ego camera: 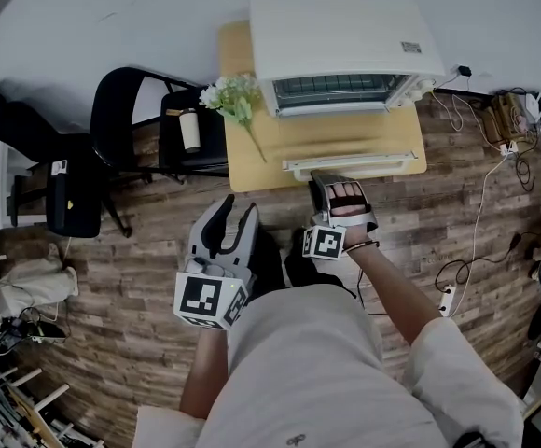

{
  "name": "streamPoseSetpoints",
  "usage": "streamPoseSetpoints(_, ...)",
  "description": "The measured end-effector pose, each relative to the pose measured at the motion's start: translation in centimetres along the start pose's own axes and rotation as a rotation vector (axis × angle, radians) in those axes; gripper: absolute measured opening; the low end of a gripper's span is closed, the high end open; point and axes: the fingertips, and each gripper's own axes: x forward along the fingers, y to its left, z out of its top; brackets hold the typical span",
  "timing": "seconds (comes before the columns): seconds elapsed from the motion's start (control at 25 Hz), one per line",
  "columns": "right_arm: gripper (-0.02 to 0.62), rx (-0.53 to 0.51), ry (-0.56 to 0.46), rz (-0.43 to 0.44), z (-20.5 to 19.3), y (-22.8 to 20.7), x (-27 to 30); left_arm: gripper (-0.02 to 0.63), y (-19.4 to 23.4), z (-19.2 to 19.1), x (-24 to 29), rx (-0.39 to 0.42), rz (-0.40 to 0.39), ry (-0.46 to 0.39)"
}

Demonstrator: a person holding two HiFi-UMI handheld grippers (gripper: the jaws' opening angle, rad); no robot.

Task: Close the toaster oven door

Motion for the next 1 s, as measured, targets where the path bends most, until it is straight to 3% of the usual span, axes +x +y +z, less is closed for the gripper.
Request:
streamPoseSetpoints(0.28, 0.083, -0.005, 0.003, -0.019, 0.3, -0.4, 0.3, 0.126, 0.5, 0.2, 0.3, 0.001, -0.010, -0.001)
streamPoseSetpoints(1.0, 0.078, -0.022, 0.011, -0.085, 0.8, -3.3, 0.1, 0.126, 1.3, 0.7, 0.3, -0.001, -0.024, -0.014)
